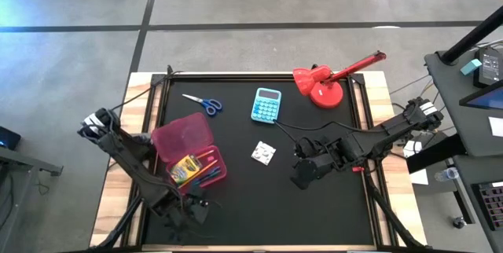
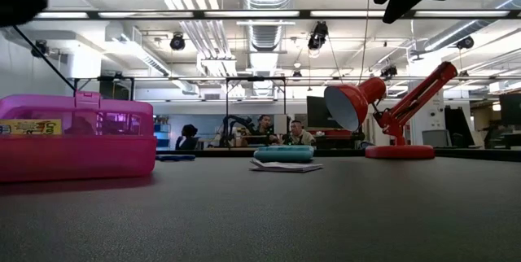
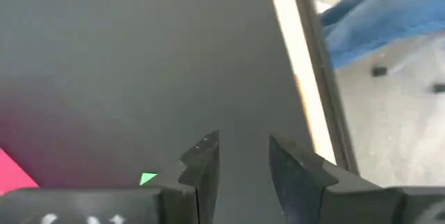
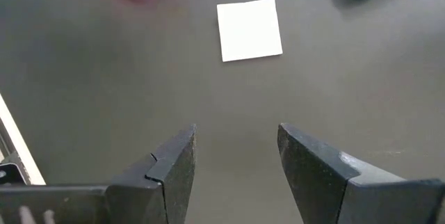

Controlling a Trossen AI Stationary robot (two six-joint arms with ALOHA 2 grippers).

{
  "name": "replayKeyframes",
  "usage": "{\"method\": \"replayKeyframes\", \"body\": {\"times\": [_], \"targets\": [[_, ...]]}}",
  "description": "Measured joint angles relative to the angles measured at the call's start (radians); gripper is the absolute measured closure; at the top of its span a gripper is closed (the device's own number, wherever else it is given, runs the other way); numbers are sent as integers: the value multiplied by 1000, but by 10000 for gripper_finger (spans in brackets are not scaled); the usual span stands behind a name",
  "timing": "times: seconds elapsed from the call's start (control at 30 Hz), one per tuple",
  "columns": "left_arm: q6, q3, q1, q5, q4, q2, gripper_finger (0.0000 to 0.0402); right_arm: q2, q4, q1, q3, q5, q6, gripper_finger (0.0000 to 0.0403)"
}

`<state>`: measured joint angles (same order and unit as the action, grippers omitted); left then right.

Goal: Pack school essentials
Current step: Put the green eraser into the red supply box

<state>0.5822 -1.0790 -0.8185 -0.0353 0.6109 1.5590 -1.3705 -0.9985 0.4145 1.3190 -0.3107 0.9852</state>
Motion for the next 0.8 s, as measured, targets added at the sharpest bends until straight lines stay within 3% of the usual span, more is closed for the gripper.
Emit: {"method": "replayKeyframes", "body": {"times": [0.43, 0.8], "targets": [[4, 0, 7, 7, 33, 64, 297, 0, 0, 0, 0, -1, 6, 211], [6, 0, 7, 8, 161, 61, 297, 0, 16, 0, 0, -3, 1, 211]]}}
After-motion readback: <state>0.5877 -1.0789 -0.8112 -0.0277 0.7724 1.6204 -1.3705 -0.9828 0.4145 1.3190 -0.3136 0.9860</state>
